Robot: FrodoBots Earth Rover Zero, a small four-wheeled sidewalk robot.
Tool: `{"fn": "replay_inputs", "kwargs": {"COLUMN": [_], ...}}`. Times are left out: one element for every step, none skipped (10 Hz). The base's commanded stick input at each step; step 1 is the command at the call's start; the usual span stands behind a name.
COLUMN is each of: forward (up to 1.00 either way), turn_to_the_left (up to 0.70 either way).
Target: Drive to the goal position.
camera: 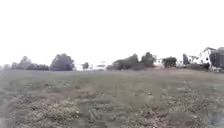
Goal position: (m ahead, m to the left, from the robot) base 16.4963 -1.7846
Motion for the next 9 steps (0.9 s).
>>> {"fn": "replay_inputs", "kwargs": {"forward": [0.5,0.5,0.5,0.5,0.5,0.5,0.5,0.5,0.5], "turn_to_the_left": [0.0,0.0,0.0,0.0,0.0,0.0,0.0,0.0,0.0]}}
